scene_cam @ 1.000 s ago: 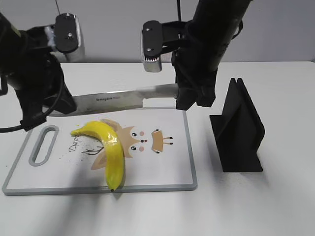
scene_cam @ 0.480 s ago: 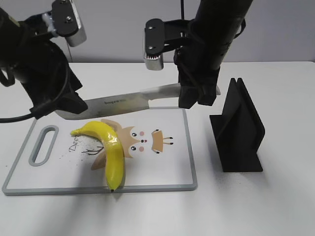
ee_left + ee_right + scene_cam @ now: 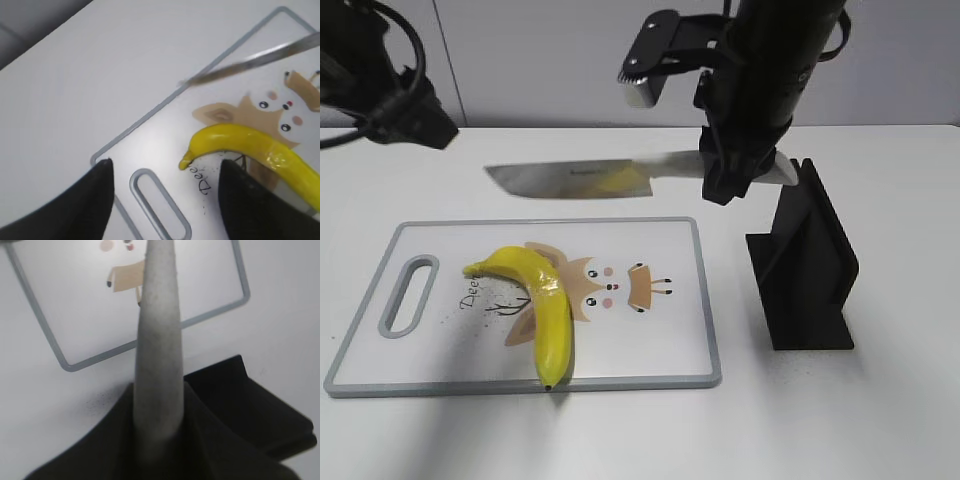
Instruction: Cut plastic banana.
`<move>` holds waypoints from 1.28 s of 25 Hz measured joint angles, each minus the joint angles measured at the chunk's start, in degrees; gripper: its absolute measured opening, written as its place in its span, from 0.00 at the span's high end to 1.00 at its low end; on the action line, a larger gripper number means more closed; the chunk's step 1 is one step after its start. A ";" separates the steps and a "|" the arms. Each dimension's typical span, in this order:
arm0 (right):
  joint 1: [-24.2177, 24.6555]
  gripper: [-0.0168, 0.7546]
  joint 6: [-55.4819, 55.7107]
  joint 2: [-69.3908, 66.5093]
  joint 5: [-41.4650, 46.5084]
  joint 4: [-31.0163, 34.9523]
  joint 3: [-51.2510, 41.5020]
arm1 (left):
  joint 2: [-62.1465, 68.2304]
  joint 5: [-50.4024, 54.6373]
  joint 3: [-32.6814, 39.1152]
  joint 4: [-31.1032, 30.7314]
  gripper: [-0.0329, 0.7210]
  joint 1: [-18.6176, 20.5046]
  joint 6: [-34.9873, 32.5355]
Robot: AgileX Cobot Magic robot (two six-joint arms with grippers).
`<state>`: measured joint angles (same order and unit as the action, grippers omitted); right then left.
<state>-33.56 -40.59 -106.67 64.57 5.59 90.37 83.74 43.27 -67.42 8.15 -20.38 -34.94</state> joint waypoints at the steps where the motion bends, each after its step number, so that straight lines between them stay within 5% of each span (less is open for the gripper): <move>1: 0.00 0.73 5.06 0.58 0.09 -1.16 0.08 | -0.05 1.85 -1.27 -2.25 0.11 0.73 4.81; 6: 0.00 0.74 22.02 2.23 4.54 -4.14 2.26 | -0.19 12.62 -8.60 -5.64 0.15 4.90 20.31; 12: 0.00 0.74 39.86 6.40 5.09 -2.24 0.95 | -0.68 25.57 -8.68 -5.33 0.18 10.71 23.84; 17: 0.00 0.74 51.39 15.60 0.37 0.30 -9.67 | -5.92 26.23 -0.25 -4.43 0.18 13.53 24.20; 25: 0.06 0.74 71.31 29.55 -6.68 -11.79 -24.51 | -22.34 25.37 13.36 -3.98 0.18 13.79 24.27; 32: 0.06 0.74 76.87 32.95 -7.88 -14.16 -30.52 | -37.38 23.07 26.28 -3.87 0.18 13.79 24.27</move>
<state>-33.50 36.28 -73.72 56.69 -8.58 59.86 46.36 66.35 -41.14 4.29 -6.59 -10.67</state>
